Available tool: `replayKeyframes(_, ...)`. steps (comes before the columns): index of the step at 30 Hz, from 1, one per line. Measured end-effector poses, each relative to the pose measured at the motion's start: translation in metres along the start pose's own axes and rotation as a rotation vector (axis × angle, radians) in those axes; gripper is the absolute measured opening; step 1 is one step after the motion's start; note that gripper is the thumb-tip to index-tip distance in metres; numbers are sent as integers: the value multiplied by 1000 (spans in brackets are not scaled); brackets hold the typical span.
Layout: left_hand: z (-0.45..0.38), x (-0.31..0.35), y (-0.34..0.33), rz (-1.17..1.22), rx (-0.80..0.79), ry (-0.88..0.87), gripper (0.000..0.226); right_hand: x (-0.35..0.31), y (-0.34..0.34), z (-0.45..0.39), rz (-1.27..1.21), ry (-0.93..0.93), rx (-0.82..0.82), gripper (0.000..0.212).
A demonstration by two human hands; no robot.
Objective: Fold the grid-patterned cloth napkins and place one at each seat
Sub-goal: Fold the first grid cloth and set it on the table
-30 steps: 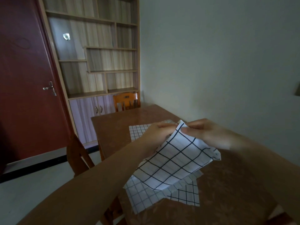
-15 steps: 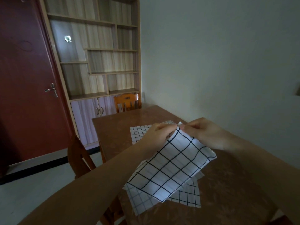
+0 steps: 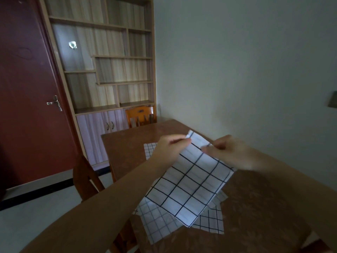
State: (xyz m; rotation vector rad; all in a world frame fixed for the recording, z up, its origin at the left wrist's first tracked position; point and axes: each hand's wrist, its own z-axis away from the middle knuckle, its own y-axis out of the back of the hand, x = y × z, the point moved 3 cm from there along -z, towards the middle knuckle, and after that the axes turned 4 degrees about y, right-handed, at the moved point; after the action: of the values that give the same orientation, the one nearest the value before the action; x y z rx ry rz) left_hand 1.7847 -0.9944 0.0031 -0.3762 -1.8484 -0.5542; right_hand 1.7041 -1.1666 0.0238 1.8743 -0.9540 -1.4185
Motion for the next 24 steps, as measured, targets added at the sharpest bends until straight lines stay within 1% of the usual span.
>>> replayKeyframes(2,-5,-6,15,61,116,81,18,17,3,7,87,-71,-60,49)
replayKeyframes(4,-9,-13,28,72,188,142,13,31,6,13,100,-110,-60,50)
replayKeyframes(7,-11,-22,33,63,171,211,15,31,8,14,69,-111,-63,51)
replayKeyframes(9,-11,-26,34,106,182,249,15,26,10,11,50,-98,-44,46)
replayKeyframes(12,-12,-28,37,218,212,285,11,23,14,7,-72,-19,78,40)
replayKeyframes(14,-12,-29,37,265,196,296,14,23,17,7,-180,13,224,31)
replayKeyframes(16,-11,-28,35,285,168,302,11,24,19,5,-266,-7,380,12)
replayKeyframes(17,-11,-27,34,306,157,303,10,24,20,4,-337,-47,430,3)
replayKeyframes(19,-11,-26,34,340,162,302,10,29,20,2,-478,-125,471,8)
replayKeyframes(21,-8,-24,34,329,127,300,11,27,22,2,-540,-158,481,8)
replayKeyframes(23,-6,-21,34,232,7,245,8,21,24,2,-557,-145,481,8)
replayKeyframes(24,-6,-19,34,133,-63,193,15,17,24,3,-565,-134,481,7)
